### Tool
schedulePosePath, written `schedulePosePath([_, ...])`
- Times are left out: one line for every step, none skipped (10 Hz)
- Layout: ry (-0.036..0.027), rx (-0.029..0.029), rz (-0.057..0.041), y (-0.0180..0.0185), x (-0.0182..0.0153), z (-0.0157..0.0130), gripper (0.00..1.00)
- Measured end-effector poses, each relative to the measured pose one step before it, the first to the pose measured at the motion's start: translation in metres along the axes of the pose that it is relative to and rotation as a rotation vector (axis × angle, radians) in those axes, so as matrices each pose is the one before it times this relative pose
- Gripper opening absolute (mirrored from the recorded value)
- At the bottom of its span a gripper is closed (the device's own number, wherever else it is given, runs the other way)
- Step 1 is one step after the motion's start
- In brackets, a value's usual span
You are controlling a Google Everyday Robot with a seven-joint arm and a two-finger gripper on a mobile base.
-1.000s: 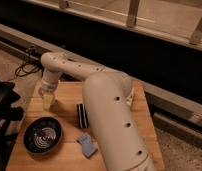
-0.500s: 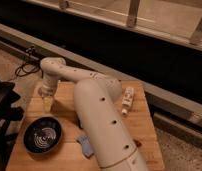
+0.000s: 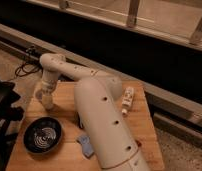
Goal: Pick up the ceramic cup
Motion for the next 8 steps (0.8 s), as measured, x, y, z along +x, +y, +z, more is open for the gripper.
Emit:
schedulePosePath([-0.00547, -0.00434, -0.01138, 0.00179, -0.00384, -0.00741, 0.1])
schedulePosePath([-0.01009, -0.00279, -0.01437, 0.00393, -0.00818, -0.01366, 0.1])
schedulePosePath([-0.00346, -0.00194, -0.00672, 0.00324, -0.00192, -0.01002, 0.1])
schedulePosePath([-0.01029, 0.00981, -0.01345, 0.00215, -0.00157, -0.01317, 0.1])
schedulePosePath([-0.0031, 0.00612, -0.00745, 0.00413, 0.0004, -0.01151, 0.1])
schedulePosePath([-0.00231, 0.01285, -0.00348, 0.00216, -0.00106, -0.0117, 0.1])
schedulePosePath([-0.00261, 0.00821, -0.00552, 0.00134, -0.00521, -0.00771, 0.1])
schedulePosePath([-0.00184, 0.0029, -0.00252, 0.00152, -0.00324, -0.00386, 0.1])
